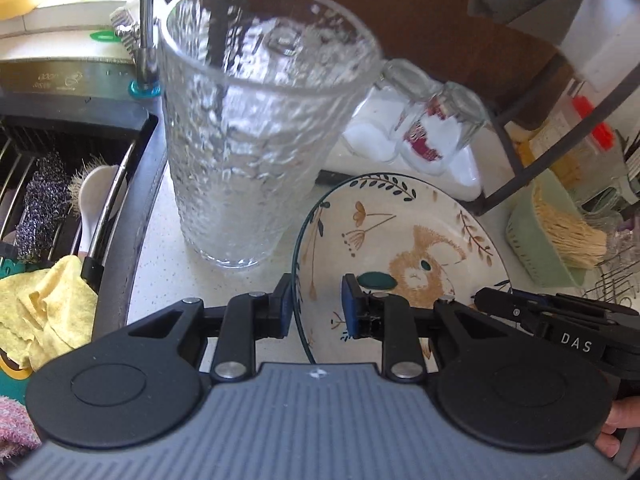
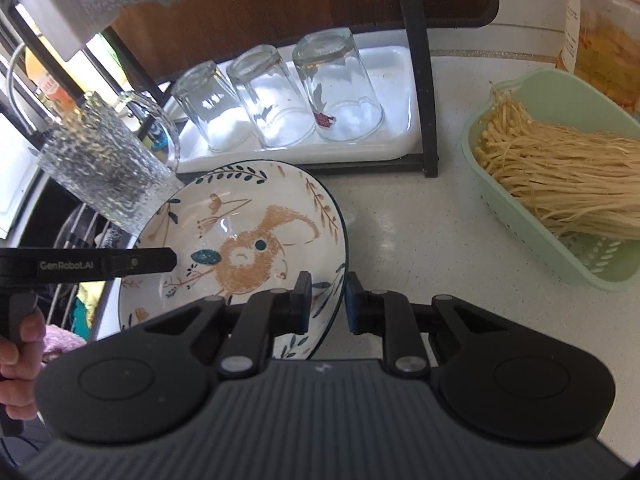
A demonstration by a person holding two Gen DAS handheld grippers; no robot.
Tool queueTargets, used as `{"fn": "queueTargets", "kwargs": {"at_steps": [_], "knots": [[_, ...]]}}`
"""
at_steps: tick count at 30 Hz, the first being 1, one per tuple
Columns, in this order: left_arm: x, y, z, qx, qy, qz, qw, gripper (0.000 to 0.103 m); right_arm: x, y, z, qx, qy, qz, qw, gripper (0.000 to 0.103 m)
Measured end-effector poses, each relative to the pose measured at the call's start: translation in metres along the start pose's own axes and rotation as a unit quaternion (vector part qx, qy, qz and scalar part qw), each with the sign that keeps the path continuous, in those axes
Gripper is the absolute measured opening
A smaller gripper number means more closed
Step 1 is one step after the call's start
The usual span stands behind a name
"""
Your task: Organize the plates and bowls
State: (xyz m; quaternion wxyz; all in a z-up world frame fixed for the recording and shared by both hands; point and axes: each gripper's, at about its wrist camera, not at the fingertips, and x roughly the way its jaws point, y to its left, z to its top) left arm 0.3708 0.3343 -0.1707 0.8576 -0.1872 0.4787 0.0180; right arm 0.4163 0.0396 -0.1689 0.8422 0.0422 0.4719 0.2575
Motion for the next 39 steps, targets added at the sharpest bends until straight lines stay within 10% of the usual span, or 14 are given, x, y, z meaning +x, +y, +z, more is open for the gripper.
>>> {"fn": "queueTargets", "kwargs": {"at_steps": [21,39], "knots": [[-0.082,-0.067,-0.030,0.028,-0.026,-0.066,0.9971,0.029,-0.123,0.003,-0.033,-0.011,-0.091,-0.025,0.995,0.021],[-0.067,-0.094,-0.104,0.101,0.026,-0.083,0.9911,0.029,-0.153,-0.014,-0.131,0.049,-0.038,-0.036,0.997,0.021]]}}
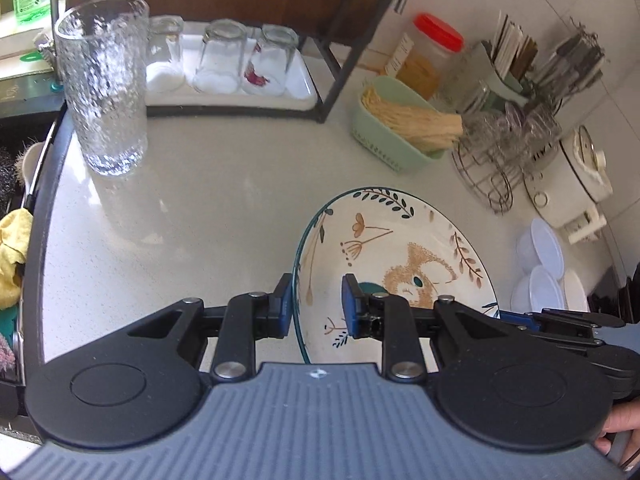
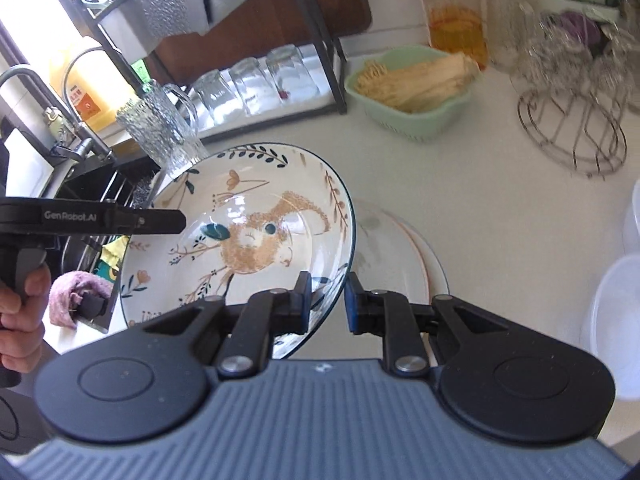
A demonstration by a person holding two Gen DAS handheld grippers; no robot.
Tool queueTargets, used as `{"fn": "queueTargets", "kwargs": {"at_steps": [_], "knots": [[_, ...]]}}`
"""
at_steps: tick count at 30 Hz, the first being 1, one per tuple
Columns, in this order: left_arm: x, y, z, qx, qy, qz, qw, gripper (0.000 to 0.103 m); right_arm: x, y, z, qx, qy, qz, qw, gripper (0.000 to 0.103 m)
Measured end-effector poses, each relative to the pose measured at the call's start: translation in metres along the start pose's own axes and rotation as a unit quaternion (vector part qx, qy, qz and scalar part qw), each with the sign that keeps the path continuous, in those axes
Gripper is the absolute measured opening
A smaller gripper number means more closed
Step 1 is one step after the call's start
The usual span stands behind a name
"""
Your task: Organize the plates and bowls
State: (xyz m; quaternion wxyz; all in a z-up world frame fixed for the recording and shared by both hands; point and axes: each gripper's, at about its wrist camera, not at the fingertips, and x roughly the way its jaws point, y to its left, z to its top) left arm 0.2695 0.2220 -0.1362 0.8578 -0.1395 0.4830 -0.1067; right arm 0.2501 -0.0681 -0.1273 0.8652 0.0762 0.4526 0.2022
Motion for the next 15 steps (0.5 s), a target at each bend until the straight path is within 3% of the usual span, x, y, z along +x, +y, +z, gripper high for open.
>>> {"fn": "queueTargets", "kwargs": {"at_steps": [8,15], "knots": [[0.022,-0.018,-0.019,0.025,0.026,-0.004,0.9993,0.029,0.001,-0.019,-0.026,0.026,0.014,-0.031,0.999,0.021],[0.030,-0.028,-0.023,0.059,0.017,0.030,0.9977,0.029,0.005,-0.021,-0.026,0.014,0.010,-0.047,0.999,0.021]]}}
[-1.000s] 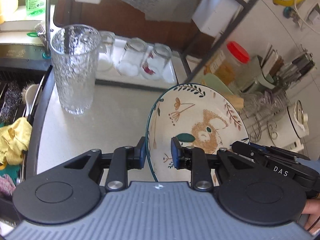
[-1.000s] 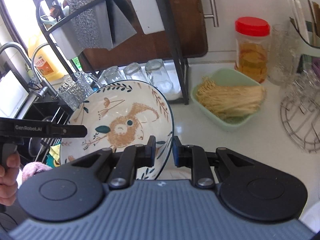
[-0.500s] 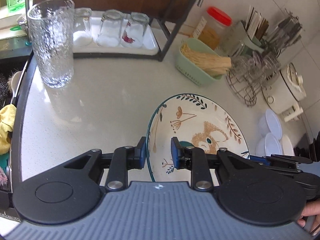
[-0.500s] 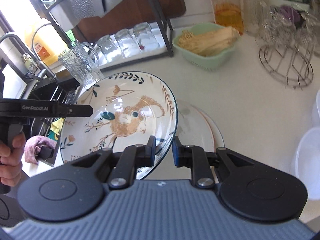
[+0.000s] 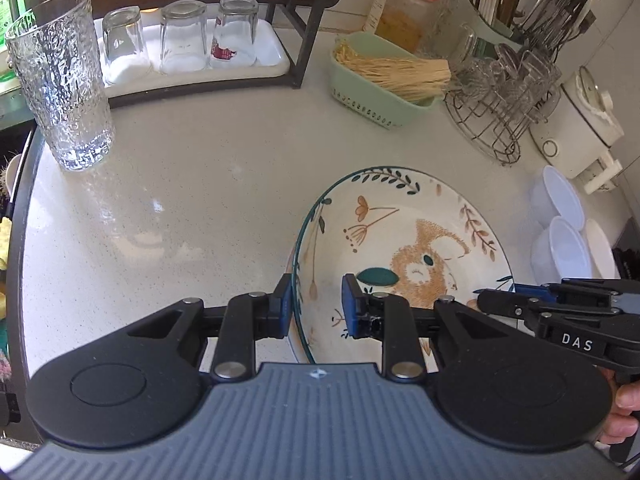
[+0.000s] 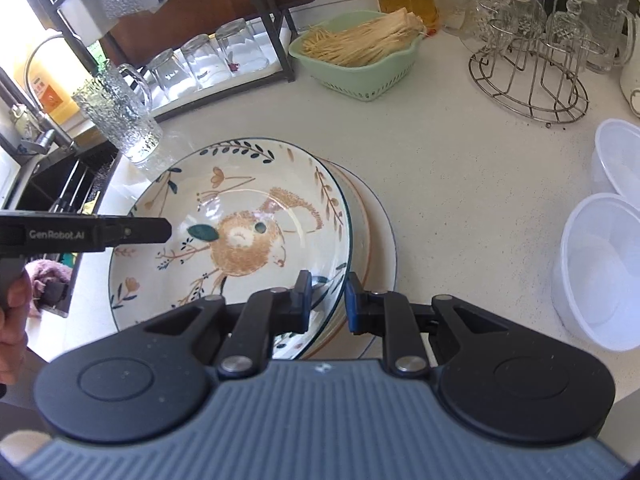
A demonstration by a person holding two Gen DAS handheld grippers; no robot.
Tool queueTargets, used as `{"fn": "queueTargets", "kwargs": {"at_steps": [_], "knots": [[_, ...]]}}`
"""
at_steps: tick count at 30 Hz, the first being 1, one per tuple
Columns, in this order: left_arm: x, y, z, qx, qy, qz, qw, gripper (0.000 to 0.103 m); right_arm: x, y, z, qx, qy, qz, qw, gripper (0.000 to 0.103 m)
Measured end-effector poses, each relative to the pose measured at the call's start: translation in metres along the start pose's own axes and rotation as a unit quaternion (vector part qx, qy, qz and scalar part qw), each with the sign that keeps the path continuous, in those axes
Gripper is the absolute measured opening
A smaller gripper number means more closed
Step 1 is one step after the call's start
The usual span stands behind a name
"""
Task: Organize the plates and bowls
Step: 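Lower the bird-design plate onto the leaf-pattern plate, then open both grippers and pull back from the plate stack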
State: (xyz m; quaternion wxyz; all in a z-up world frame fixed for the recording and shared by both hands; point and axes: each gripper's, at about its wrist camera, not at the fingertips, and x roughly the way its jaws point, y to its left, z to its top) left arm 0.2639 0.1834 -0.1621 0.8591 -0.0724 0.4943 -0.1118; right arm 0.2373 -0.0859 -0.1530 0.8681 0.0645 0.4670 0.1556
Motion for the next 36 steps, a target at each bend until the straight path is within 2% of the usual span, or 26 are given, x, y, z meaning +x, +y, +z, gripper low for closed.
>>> {"fn": "queueTargets", "kwargs": {"at_steps": [11,22,29,36], "knots": [[0.008,0.004,0.004,-0.013,0.012,0.031,0.9994,0.029,0.016,0.001,0.003,-0.014,0.012,0.007,1.000,0.021],[0.010,0.003,0.005,-0.031,0.030,0.028,0.9987,0.029,0.017,0.001,0.006,-0.021,0.004,0.001,1.000,0.023],[0.010,0.011,0.005,-0.087,0.040,0.009,0.9954,0.029,0.010,-0.001,0.005,-0.029,-0.006,0.001,1.000,0.022],[0.014,0.002,0.003,-0.087,0.049,0.020,0.9948,0.029,0.003,-0.006,0.005,-0.016,-0.016,0.008,1.000,0.022]]}}
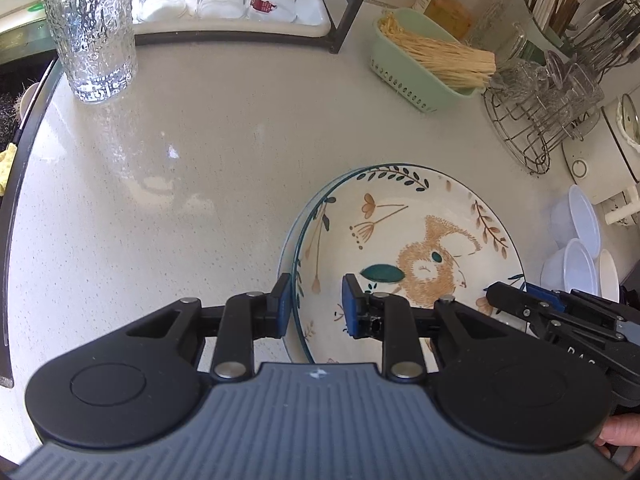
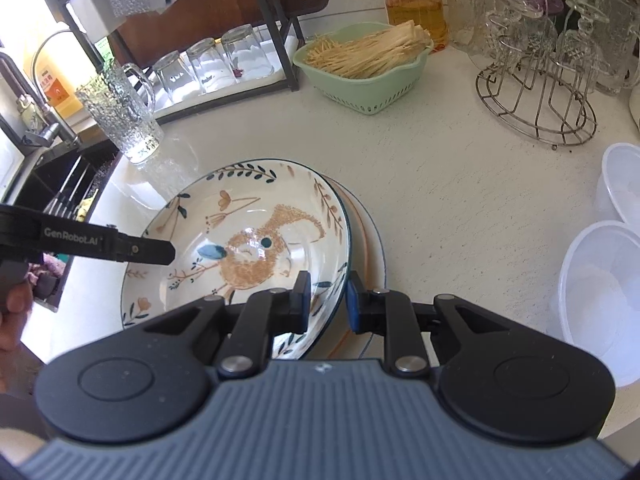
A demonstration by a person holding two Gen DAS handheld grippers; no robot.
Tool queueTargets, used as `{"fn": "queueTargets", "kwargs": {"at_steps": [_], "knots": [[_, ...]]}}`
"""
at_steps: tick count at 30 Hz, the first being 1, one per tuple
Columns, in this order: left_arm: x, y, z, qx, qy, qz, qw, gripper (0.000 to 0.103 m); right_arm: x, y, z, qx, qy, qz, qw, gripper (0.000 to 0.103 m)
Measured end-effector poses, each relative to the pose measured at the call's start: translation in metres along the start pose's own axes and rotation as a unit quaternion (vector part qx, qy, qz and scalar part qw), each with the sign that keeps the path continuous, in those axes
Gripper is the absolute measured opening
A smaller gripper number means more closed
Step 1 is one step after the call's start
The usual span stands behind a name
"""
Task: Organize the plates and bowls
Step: 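Open both grippers and pull back from the plate stack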
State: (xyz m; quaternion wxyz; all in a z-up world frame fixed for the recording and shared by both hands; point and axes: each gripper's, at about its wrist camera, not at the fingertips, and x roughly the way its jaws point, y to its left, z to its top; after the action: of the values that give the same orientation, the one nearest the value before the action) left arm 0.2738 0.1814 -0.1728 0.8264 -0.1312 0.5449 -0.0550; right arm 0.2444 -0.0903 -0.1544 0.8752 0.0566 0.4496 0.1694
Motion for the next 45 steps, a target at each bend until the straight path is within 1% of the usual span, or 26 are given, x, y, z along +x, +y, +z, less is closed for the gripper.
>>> {"fn": "queueTargets", "kwargs": {"at_steps": [3,6,12,14,20,24,26,29,32,35,38,42,45], "knots": [[0.000,-0.004,-0.002,0.004,-0.003,0.010,0.9999,0.029,-0.003,-0.001,0.001,0.001,-0.004,-0.001,1.000,0.023],[0.000,-0.003,-0.002,-0.009,0.000,0.007,0.9999,0.029,-0.009,0.000,0.001,-0.010,-0.007,-0.025,1.000,0.023],[-0.008,-0.004,-0.007,-0.019,-0.011,0.013,0.9997,0.029,-0.006,-0.001,-0.003,-0.016,0.008,-0.020,1.000,0.023],[-0.015,-0.003,-0.009,-0.027,-0.020,0.015,0.9993,0.029,-0.007,-0.002,-0.003,-0.019,0.009,-0.019,1.000,0.023],[-0.044,-0.009,-0.013,-0.033,-0.057,0.035,0.9972,0.029,-0.012,-0.001,-0.006,-0.027,0.006,-0.014,1.000,0.023],[-0.066,-0.018,-0.014,-0.034,-0.078,0.048,0.9952,0.029,-0.022,-0.006,-0.007,-0.013,-0.013,-0.003,1.000,0.022],[-0.080,-0.027,-0.015,-0.033,-0.089,0.050,0.9943,0.029,-0.028,-0.009,-0.006,-0.010,-0.026,-0.005,1.000,0.022],[-0.106,-0.046,-0.018,-0.034,-0.115,0.044,0.9918,0.029,-0.040,-0.015,-0.002,0.000,-0.041,0.002,0.999,0.022],[-0.128,-0.066,-0.024,-0.024,-0.140,0.047,0.9888,0.029,-0.057,-0.017,0.002,-0.004,-0.059,0.007,0.998,0.022],[-0.143,-0.082,-0.029,-0.020,-0.158,0.052,0.9859,0.029,-0.077,-0.018,0.007,-0.007,-0.079,0.021,0.997,0.022],[-0.158,-0.092,-0.037,-0.024,-0.174,0.042,0.9835,0.029,-0.096,-0.016,0.010,-0.017,-0.096,0.033,0.995,0.022],[-0.177,-0.104,-0.051,-0.006,-0.196,0.044,0.9796,0.029,-0.119,-0.010,0.010,-0.027,-0.115,0.040,0.992,0.022],[-0.188,-0.104,-0.061,0.000,-0.205,0.036,0.9781,0.029,-0.136,-0.003,0.007,-0.031,-0.131,0.040,0.990,0.022]]}}
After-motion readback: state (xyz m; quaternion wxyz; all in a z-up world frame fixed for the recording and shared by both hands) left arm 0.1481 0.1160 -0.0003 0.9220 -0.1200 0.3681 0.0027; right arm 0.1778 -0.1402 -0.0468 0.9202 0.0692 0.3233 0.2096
